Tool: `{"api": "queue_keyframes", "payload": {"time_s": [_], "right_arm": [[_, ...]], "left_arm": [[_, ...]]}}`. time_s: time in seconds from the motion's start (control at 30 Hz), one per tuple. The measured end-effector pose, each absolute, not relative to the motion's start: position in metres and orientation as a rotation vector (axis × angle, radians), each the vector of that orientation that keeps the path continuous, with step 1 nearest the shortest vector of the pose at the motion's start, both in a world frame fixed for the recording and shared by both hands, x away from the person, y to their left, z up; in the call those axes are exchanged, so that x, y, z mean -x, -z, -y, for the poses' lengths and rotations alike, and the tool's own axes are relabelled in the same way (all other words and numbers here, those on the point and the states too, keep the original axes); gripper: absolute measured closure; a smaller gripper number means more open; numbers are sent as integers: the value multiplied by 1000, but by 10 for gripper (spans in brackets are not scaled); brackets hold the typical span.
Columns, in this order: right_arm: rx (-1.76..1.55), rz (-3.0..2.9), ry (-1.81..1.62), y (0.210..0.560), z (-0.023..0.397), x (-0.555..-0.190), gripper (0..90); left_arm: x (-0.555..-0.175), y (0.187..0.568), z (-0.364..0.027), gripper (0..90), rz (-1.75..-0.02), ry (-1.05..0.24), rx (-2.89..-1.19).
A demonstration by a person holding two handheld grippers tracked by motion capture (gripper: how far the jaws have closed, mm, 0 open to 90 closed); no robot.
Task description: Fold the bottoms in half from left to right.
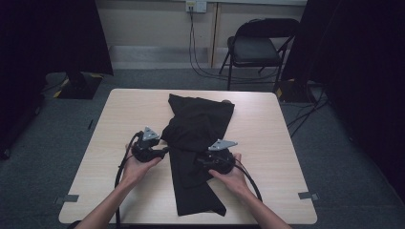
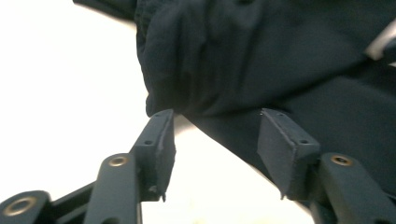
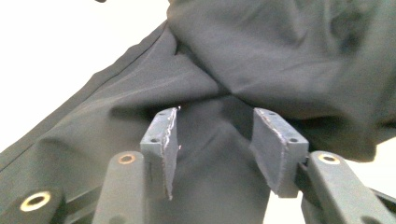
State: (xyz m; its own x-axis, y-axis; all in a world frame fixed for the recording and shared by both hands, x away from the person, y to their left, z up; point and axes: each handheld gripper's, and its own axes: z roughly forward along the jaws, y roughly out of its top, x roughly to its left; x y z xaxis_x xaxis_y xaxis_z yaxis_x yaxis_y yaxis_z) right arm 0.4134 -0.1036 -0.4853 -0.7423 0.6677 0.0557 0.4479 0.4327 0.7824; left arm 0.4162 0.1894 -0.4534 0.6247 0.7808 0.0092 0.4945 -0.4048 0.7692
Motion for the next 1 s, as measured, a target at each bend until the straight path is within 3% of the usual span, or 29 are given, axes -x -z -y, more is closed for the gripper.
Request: {"api": "queue_keyframes", "payload": {"time_s": [0.13, 0.23, 0.47, 0.67, 0.8, 0.93, 1.0], "right_arm": [[-964, -2427, -1215, 481, 115, -409, 534], [-952, -2452, -1178, 487, 114, -408, 536], [-963, -2461, -1154, 498, 114, -409, 541], [-946, -2452, -1156, 500, 113, -409, 539], [-937, -2451, -1159, 501, 112, -409, 539], [-931, -2449, -1166, 501, 113, -410, 539], [-926, -2448, -1164, 502, 112, -410, 540]], "left_arm": [[-382, 449, -185, 663, -859, -316, -2145], [-359, 462, -169, 713, -795, -222, -2191], [-347, 473, -142, 472, -667, -169, -2285], [-339, 482, -132, 383, -633, -174, -2361], [-336, 485, -130, 490, -571, -219, -2392], [-340, 483, -134, 789, -584, -223, -2400], [-343, 482, -137, 879, -607, -199, -2399]]}}
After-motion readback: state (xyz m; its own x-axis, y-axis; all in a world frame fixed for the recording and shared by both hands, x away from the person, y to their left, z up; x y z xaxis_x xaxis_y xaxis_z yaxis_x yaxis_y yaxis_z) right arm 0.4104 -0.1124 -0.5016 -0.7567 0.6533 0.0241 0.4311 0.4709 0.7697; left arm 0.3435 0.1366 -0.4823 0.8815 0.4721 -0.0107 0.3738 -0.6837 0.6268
